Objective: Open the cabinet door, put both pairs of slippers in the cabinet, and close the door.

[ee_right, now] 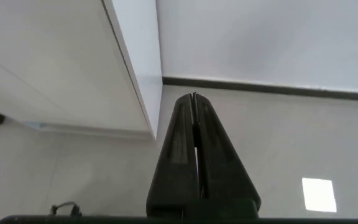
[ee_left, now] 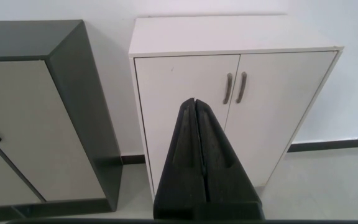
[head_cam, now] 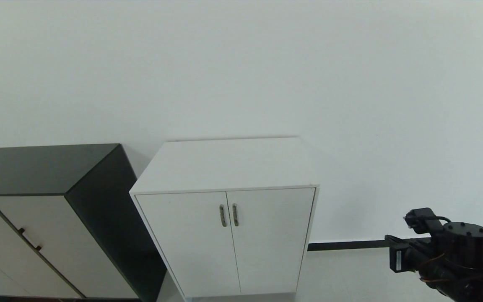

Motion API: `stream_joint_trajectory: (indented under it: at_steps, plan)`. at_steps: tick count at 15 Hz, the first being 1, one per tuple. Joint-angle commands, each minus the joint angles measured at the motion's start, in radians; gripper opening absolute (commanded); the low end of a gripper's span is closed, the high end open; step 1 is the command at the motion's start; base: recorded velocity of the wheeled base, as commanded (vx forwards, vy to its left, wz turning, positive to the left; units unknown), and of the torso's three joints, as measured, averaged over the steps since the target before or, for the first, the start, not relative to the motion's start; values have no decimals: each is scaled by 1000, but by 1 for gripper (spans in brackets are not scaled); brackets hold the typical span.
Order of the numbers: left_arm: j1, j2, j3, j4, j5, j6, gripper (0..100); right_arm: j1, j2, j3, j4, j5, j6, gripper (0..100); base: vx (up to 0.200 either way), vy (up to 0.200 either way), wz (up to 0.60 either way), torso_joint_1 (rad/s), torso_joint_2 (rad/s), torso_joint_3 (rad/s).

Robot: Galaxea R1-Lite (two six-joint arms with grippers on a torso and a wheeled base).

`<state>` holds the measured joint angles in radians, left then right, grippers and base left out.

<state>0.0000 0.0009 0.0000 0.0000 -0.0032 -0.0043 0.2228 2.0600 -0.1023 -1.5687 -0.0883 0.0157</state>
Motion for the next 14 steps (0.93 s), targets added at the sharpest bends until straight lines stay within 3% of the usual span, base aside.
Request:
stream_joint_trajectory:
  at_steps: [1, 4, 6, 9, 14]
  plan:
    - [0, 1, 0, 0, 0, 0, 0, -26, -78, 84, -2, 41, 0, 0, 0, 0, 0, 0, 0, 0]
    - [0, 1, 0, 0, 0, 0, 0, -68, -150, 102, 1, 44, 0, 0, 0, 0, 0, 0, 0, 0]
    - [0, 1, 0, 0, 0, 0, 0, -80, -239, 102, 85, 53, -5, 0, 0, 0, 0, 0, 0, 0]
    - [0, 1, 0, 0, 0, 0, 0, -74, -389, 102, 262, 93, -7, 0, 0, 0, 0, 0, 0, 0]
    - [0, 1, 0, 0, 0, 0, 0, -72, -810, 102, 742, 145, 3, 0, 0, 0, 0, 0, 0, 0]
